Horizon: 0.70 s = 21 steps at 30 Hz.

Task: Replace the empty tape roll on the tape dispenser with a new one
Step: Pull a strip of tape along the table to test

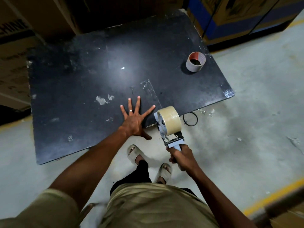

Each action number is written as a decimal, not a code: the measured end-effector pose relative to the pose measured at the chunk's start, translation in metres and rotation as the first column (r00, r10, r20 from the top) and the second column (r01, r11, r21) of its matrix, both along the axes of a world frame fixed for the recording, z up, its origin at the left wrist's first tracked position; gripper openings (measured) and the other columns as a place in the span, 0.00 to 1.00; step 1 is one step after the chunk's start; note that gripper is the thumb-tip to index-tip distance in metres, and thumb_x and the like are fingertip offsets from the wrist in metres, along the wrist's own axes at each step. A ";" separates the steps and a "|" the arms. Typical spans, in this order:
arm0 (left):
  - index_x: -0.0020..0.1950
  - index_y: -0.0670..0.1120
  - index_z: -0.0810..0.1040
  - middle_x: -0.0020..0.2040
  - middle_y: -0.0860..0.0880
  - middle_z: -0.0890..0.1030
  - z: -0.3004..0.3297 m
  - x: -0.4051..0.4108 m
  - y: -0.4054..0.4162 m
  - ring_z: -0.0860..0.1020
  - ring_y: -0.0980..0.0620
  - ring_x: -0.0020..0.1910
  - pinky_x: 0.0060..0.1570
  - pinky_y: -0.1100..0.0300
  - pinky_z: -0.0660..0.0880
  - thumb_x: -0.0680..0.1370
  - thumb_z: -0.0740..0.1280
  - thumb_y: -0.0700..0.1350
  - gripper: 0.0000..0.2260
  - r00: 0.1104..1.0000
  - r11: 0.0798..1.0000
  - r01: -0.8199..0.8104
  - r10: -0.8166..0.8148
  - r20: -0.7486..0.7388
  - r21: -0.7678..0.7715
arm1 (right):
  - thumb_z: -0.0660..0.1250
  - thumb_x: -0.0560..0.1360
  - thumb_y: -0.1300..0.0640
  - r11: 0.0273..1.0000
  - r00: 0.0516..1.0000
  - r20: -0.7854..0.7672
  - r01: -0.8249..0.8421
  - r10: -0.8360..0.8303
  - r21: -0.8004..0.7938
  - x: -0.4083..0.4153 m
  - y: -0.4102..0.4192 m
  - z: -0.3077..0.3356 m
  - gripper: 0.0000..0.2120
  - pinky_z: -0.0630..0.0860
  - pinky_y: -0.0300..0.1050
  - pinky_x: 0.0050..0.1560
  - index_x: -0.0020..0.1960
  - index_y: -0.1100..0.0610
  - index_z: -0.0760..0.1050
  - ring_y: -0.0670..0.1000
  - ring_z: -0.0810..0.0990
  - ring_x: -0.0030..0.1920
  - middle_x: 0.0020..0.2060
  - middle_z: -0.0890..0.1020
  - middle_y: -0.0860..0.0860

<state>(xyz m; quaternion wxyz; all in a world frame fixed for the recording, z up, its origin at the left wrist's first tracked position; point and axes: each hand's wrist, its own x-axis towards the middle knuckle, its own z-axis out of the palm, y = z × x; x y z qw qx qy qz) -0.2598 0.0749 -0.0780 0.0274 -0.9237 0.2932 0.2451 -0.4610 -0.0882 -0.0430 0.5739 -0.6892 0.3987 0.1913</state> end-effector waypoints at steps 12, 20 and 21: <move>0.74 0.74 0.40 0.79 0.44 0.32 -0.007 -0.011 0.000 0.32 0.27 0.74 0.65 0.20 0.40 0.73 0.63 0.70 0.38 0.997 0.990 -0.006 0.017 0.078 -0.139 | 0.69 0.74 0.54 0.978 0.993 0.064 -0.086 0.100 -0.188 -0.002 0.000 -0.010 0.10 0.70 0.42 0.34 0.36 0.57 0.75 0.52 0.76 0.31 0.30 0.80 0.51; 0.73 0.75 0.40 0.79 0.45 0.32 -0.005 -0.009 0.000 0.32 0.27 0.74 0.66 0.21 0.39 0.74 0.66 0.67 0.40 0.998 0.994 -0.017 0.024 0.063 -0.112 | 0.68 0.72 0.53 0.988 0.997 0.033 -0.061 0.066 -0.139 -0.006 -0.001 -0.015 0.11 0.69 0.43 0.31 0.33 0.54 0.72 0.51 0.73 0.27 0.25 0.76 0.47; 0.73 0.75 0.40 0.79 0.45 0.32 -0.006 -0.008 0.000 0.32 0.27 0.74 0.65 0.21 0.39 0.73 0.67 0.67 0.40 0.998 0.994 -0.018 0.025 0.066 -0.110 | 0.68 0.72 0.54 0.989 0.998 0.034 -0.056 0.061 -0.134 -0.006 0.000 -0.015 0.11 0.69 0.43 0.31 0.33 0.53 0.72 0.51 0.73 0.27 0.25 0.76 0.47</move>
